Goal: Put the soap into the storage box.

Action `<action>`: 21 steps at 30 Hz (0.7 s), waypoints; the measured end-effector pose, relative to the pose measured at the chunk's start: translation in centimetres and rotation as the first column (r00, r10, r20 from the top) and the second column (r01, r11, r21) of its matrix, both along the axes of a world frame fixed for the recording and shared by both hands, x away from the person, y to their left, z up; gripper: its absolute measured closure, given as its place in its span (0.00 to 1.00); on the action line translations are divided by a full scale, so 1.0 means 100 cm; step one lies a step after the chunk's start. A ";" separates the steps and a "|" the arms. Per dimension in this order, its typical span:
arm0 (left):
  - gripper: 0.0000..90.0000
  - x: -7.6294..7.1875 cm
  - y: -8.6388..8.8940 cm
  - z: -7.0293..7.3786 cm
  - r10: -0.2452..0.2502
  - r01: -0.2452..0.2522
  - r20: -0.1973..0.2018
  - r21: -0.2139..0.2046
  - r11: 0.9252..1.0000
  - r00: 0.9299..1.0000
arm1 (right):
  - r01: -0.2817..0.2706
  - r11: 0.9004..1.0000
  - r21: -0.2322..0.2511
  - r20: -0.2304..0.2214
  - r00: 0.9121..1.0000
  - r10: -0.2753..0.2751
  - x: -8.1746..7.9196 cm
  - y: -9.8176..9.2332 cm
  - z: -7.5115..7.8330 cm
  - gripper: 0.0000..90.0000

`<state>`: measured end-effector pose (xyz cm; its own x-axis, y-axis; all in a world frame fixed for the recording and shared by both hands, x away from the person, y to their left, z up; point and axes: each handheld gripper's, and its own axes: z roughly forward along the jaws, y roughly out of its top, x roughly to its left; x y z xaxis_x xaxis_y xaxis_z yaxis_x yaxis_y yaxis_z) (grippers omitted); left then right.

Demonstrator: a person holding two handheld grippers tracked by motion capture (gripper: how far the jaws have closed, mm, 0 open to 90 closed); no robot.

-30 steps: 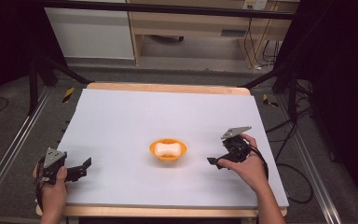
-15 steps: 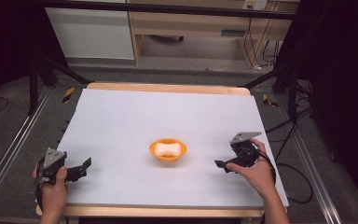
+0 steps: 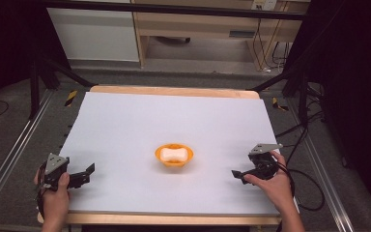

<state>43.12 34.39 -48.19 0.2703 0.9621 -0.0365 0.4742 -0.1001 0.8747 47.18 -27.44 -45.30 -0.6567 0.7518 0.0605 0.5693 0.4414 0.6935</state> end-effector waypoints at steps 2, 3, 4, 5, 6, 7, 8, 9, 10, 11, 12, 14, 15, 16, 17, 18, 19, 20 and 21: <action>0.00 0.000 0.000 0.000 0.000 0.000 0.000 0.001 1.000 1.000 | 0.013 1.000 0.007 -0.002 1.000 -0.013 -0.002 -0.004 -0.002 0.03; 0.00 0.000 0.000 0.000 0.000 0.000 0.000 0.001 1.000 1.000 | 0.014 1.000 0.010 0.003 1.000 -0.014 -0.003 -0.007 -0.003 0.03; 0.00 0.000 0.000 0.000 0.001 -0.001 0.001 0.001 1.000 1.000 | 0.020 1.000 0.011 0.002 1.000 -0.020 -0.004 -0.009 -0.004 0.03; 0.00 0.000 0.000 0.000 0.001 -0.001 0.001 0.001 1.000 1.000 | 0.027 1.000 0.014 0.002 1.000 -0.027 -0.005 -0.011 -0.006 0.03; 0.00 0.000 0.000 0.000 0.000 0.000 0.001 0.001 1.000 1.000 | 0.031 0.999 0.020 0.000 1.000 -0.031 -0.006 -0.013 -0.007 0.03; 0.00 0.000 0.000 0.000 0.000 0.000 0.001 0.001 1.000 1.000 | 0.037 0.999 0.020 -0.002 0.999 -0.037 -0.007 -0.015 -0.008 0.03; 0.00 0.000 0.000 0.000 0.000 0.000 0.000 0.001 1.000 1.000 | 0.038 0.999 0.022 0.005 0.999 -0.038 -0.008 -0.018 -0.009 0.03; 0.00 0.000 0.000 0.000 0.001 -0.001 0.001 0.001 1.000 1.000 | 0.043 0.999 0.025 0.007 0.999 -0.044 -0.009 -0.020 -0.010 0.03; 0.00 0.000 0.000 0.000 0.001 -0.001 0.001 0.001 1.000 1.000 | 0.046 0.998 0.034 0.009 0.999 -0.046 -0.010 -0.021 -0.010 0.03; 0.00 0.000 0.000 0.000 0.000 0.000 0.000 0.000 1.000 1.000 | 0.050 0.998 0.039 0.013 0.999 -0.050 -0.012 -0.024 -0.011 0.03; 0.00 0.000 0.000 0.000 0.001 -0.001 0.000 0.000 1.000 1.000 | 0.054 0.998 0.041 0.017 0.998 -0.055 -0.013 -0.026 -0.011 0.03; 0.00 0.000 0.000 0.000 0.002 -0.002 0.004 -0.002 1.000 1.000 | 0.064 0.997 0.051 0.024 0.998 -0.066 -0.016 -0.031 -0.013 0.04; 0.00 0.000 0.000 0.000 0.003 -0.003 0.004 -0.001 1.000 1.000 | 0.070 0.996 0.055 0.026 0.997 -0.071 -0.018 -0.033 -0.014 0.04; 0.00 0.000 0.000 0.000 0.003 -0.003 0.004 0.000 1.000 1.000 | 0.074 0.995 0.062 0.031 0.997 -0.076 -0.019 -0.035 -0.016 0.04; 0.00 0.000 0.000 0.000 0.003 -0.003 0.004 -0.001 1.000 1.000 | 0.083 0.994 0.075 0.028 0.996 -0.085 -0.021 -0.038 -0.016 0.04; 0.00 0.000 0.000 0.000 0.003 -0.003 0.003 -0.001 1.000 1.000 | 0.087 0.993 0.079 0.035 0.995 -0.089 -0.022 -0.041 -0.018 0.04; 0.00 0.000 0.000 0.000 0.003 -0.003 0.003 -0.002 1.000 1.000 | 0.094 0.992 0.082 0.032 0.995 -0.097 -0.024 -0.043 -0.019 0.04; 0.00 0.000 0.000 0.000 0.003 -0.003 0.003 -0.002 1.000 1.000 | 0.100 0.991 0.091 0.036 0.994 -0.103 -0.026 -0.046 -0.020 0.04; 0.00 0.000 0.000 0.000 0.003 -0.003 0.004 -0.003 1.000 1.000 | 0.105 0.990 0.094 0.041 0.993 -0.109 -0.027 -0.049 -0.021 0.04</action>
